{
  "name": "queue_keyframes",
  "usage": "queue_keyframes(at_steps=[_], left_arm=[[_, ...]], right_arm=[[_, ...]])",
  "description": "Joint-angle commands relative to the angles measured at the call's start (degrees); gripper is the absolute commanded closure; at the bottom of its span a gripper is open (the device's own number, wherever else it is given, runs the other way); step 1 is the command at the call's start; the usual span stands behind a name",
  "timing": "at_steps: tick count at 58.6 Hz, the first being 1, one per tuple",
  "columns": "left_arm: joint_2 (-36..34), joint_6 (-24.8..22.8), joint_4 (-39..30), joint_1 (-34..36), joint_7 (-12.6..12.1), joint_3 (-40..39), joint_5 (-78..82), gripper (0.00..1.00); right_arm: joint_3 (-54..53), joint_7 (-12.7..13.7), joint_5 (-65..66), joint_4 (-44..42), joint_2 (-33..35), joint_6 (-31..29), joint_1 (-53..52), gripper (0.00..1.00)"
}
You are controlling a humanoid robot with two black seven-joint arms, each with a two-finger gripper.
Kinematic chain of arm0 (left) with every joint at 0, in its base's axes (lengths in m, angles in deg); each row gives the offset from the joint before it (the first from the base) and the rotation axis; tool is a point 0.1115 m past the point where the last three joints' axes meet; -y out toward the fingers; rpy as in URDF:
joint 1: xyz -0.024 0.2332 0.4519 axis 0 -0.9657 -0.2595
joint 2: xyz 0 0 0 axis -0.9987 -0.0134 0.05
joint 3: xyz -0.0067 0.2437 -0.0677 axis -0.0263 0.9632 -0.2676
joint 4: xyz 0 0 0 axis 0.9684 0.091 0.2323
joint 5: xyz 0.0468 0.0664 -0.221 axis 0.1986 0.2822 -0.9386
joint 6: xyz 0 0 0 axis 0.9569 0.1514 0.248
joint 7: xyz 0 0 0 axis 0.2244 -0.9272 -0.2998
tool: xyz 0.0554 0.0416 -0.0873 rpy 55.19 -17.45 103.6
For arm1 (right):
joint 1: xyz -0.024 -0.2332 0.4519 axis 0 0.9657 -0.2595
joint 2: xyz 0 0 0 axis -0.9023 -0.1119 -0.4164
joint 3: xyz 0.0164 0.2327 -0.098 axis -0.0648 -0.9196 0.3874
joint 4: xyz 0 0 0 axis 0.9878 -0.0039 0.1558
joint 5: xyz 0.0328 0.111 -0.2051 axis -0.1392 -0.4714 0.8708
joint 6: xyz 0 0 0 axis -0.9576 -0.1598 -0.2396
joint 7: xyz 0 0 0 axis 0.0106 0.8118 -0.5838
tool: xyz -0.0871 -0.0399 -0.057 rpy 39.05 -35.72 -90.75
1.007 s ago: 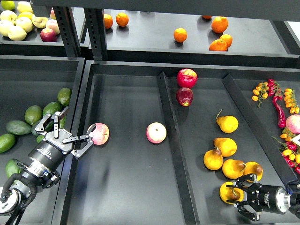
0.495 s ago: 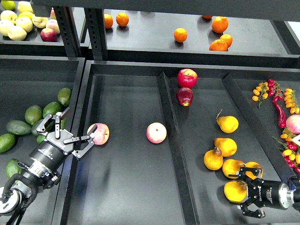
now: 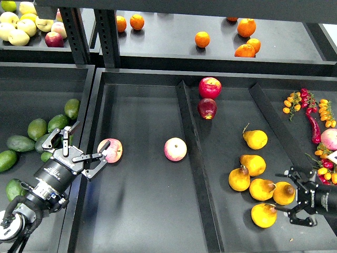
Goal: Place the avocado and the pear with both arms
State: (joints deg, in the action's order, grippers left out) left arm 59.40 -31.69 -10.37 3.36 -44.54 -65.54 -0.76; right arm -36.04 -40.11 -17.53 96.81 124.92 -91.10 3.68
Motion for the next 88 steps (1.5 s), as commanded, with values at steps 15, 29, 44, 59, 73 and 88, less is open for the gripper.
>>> queue_keyframes(at_steps=[15, 29, 44, 59, 73, 88], left_arm=[[0.0, 0.0, 0.02, -0.3, 0.01, 0.37, 0.09, 0.01], [0.0, 0.0, 0.02, -0.66, 0.01, 0.72, 0.09, 0.01], [0.0, 0.0, 0.02, -1.09, 0.01, 0.73, 0.0, 0.01], [0.0, 0.0, 0.11, -1.71, 0.01, 1.52, 0.09, 0.01], [0.0, 0.0, 1.25, -1.62, 0.27, 1.96, 0.0, 0.01], [0.0, 0.0, 3.71, -1.62, 0.62, 2.13, -0.18, 0.01]], right_arm=[[-14.95, -0.01, -0.63, -2.69, -18.59, 5.75, -1.42, 0.01], [-19.96, -0.01, -0.63, -5.24, -27.65, 5.93, -1.34, 0.01], [-22.42, -0.01, -0.72, -7.0, -35.91, 5.75, -1.25, 0.01], [-24.01, -0.01, -0.81, -6.91, -43.56, 5.14, -0.46, 0.01], [-24.18, -0.01, -0.99, -6.65, -43.56, 4.87, 4.37, 0.01], [-24.01, -5.68, -1.42, -6.03, -43.56, 2.24, 9.74, 0.01]])
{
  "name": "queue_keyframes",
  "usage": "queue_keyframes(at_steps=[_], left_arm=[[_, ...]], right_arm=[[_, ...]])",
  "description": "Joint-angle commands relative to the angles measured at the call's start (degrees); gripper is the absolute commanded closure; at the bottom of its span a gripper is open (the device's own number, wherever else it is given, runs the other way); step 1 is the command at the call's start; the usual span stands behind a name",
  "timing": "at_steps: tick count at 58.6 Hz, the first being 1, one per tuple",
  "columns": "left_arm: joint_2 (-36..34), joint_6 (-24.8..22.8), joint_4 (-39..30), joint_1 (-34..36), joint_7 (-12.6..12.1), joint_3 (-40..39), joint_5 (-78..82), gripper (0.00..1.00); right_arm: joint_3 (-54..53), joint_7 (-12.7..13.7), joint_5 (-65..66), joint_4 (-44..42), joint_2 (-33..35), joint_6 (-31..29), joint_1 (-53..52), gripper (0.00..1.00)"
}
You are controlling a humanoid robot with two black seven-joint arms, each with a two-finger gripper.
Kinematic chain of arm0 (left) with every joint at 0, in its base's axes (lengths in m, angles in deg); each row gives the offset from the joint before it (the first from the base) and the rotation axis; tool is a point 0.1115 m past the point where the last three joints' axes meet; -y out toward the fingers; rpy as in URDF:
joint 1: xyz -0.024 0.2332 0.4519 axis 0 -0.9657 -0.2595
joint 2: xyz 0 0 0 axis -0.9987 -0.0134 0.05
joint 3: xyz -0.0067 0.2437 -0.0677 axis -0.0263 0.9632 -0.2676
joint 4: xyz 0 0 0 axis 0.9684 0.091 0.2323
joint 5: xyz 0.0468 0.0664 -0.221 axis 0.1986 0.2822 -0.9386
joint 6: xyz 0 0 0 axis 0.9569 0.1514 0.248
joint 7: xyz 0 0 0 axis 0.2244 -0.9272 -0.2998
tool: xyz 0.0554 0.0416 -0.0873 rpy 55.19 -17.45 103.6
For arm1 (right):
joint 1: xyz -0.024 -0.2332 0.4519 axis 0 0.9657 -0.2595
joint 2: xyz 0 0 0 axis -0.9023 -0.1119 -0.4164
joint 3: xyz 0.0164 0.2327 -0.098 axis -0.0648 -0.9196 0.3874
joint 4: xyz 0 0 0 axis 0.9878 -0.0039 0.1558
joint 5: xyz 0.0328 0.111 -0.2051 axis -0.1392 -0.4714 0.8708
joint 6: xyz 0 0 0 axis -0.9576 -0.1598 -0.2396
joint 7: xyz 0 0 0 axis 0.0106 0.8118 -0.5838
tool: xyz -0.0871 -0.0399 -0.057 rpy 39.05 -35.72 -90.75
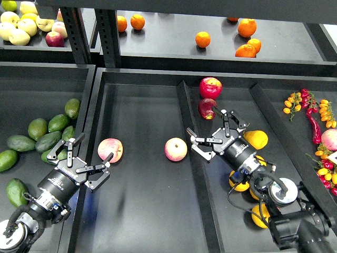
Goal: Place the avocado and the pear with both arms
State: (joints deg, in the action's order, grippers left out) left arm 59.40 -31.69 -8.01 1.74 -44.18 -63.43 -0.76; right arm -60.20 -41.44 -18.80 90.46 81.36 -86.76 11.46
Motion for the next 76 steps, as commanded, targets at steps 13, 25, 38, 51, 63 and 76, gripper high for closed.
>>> queue_keyframes(at_steps=[13, 25, 38, 51, 63, 76], left_arm=[[0.0, 0.0, 3.38, 0.09, 5.45, 0.1, -8.42, 0.01], [0.0, 0.0, 2.41, 1.67, 5.62, -0.6, -11.34, 0.01], [0.0, 0.0, 1.09, 6.32, 5.8, -1.13, -11.34, 0.01], [0.0, 0.0, 0.91, 7.65, 7.73, -0.69, -11.95, 0.01], [0.0, 0.0, -0.49, 6.5, 7.82, -0.78, -15.29, 0.01], [0.0, 0.0, -0.23, 5.71, 7.82, -0.16, -15.29, 0.01]], right_arm=[[0.77, -14.01, -8.23, 2.95, 0.01, -4.44, 6.96, 0.01], [0.77, -15.07, -13.6, 7.26, 0.01, -4.44, 8.11, 0.01], [1.29, -14.98, -13.78, 12.79, 0.01, 2.38, 7.75, 0.01], [3.31, -14.37, -13.6, 13.5, 0.01, 6.95, 8.11, 0.01], [3.75, -14.19, -13.69, 14.11, 0.01, 6.25, 9.07, 0.01], [3.75, -14.19, -13.34, 16.84, 0.01, 4.4, 11.0, 0.01]])
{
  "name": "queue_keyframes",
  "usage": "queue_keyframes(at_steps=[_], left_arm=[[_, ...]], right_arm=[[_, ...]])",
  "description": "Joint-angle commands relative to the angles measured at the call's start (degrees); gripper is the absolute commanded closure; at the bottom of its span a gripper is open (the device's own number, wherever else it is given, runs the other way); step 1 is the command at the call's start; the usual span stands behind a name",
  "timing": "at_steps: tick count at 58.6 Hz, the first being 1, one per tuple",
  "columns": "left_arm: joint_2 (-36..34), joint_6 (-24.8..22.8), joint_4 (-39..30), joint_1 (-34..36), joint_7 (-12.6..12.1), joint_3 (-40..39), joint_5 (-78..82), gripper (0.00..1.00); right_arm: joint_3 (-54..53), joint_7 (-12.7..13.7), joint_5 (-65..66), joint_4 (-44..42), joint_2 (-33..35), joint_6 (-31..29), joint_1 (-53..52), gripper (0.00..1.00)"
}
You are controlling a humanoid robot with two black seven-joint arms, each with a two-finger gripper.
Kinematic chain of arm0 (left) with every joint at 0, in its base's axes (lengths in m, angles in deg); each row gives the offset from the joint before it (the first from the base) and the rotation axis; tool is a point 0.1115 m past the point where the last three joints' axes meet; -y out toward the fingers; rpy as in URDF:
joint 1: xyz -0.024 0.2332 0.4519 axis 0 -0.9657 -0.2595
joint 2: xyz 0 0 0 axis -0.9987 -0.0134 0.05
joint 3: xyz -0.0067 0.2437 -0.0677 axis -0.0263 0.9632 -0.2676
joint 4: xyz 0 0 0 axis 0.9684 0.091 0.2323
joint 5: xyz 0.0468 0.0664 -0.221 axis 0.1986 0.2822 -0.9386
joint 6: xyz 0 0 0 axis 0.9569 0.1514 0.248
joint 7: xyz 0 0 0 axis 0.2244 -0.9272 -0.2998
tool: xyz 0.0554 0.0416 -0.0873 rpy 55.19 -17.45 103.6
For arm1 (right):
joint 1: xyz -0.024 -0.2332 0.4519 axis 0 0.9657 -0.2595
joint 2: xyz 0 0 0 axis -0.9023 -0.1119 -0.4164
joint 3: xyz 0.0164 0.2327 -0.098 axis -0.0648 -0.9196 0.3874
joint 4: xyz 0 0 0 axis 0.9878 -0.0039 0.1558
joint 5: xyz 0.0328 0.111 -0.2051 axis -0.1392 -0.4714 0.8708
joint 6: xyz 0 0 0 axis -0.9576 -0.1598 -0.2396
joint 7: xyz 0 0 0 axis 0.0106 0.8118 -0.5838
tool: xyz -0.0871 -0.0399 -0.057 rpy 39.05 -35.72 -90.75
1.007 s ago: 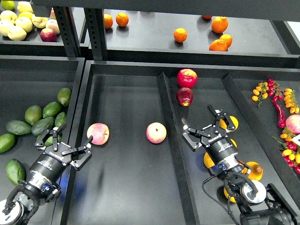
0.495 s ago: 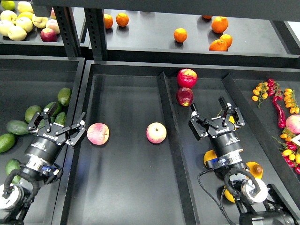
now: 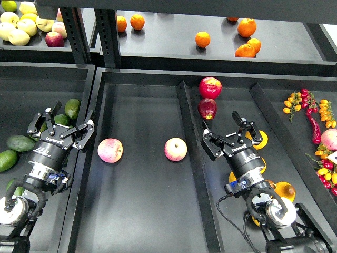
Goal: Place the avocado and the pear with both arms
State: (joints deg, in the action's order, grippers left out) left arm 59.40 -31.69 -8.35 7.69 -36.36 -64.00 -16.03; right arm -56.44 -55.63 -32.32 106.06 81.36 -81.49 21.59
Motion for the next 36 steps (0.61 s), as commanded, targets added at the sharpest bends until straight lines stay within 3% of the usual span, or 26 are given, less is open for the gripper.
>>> queue_keyframes(at_steps=[1, 36], left_arm=[[0.0, 0.0, 0.2, -0.24, 0.0, 0.41, 0.07, 0.01], [0.0, 0.0, 0.9, -0.33, -0.09, 0.5, 1.65, 0.01]], right_arm=[[0.0, 0.0, 0.18, 1.5, 0.0, -0.88, 1.05, 0.01], [-0.7, -0.44, 4.93, 3.43, 0.0, -0.88, 2.72, 0.01]])
